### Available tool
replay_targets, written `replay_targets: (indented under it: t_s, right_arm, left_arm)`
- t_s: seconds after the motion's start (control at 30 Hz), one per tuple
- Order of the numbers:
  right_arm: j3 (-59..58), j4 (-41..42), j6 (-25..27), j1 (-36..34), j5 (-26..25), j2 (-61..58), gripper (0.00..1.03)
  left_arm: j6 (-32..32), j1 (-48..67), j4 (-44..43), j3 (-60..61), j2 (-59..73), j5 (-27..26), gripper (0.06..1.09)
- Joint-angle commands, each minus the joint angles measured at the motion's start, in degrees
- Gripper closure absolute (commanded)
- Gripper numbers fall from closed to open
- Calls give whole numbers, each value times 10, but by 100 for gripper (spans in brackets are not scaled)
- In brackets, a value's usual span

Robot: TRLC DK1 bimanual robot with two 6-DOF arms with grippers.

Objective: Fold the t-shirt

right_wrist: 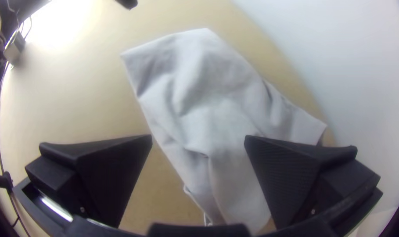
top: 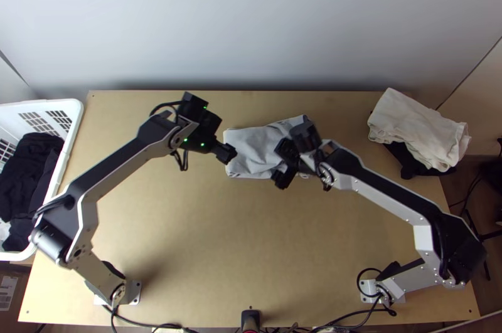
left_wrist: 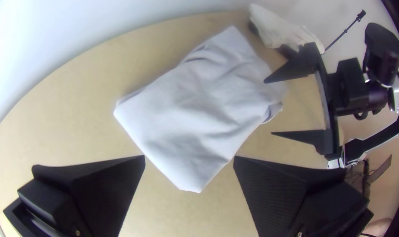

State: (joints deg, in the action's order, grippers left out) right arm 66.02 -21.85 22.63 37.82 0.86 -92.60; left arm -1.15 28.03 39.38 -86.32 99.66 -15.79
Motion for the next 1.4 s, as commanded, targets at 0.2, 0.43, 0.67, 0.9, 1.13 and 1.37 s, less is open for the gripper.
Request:
replay_targets:
  t_s: [0.2,0.43,0.67,0.9,1.13,1.37]
  right_arm:
    - [-67,123,106,53,-44,-33,5]
    - [-70,133,116,66,-54,-51,5]
    - [-56,146,116,66,-71,-91,5]
    - [-34,171,116,49,-111,-138,5]
    - [-24,171,109,49,-118,-158,16]
    - [-22,171,107,45,-118,-163,84]
  left_arm:
    - [0,-25,4,63,-73,6,11]
    - [-2,-30,-1,77,-77,5,11]
    - [-5,-32,-3,79,-77,5,11]
    - [-9,-38,-1,85,-83,5,11]
    - [-11,-42,1,86,-86,5,11]
    - [-5,-42,2,87,-93,5,11]
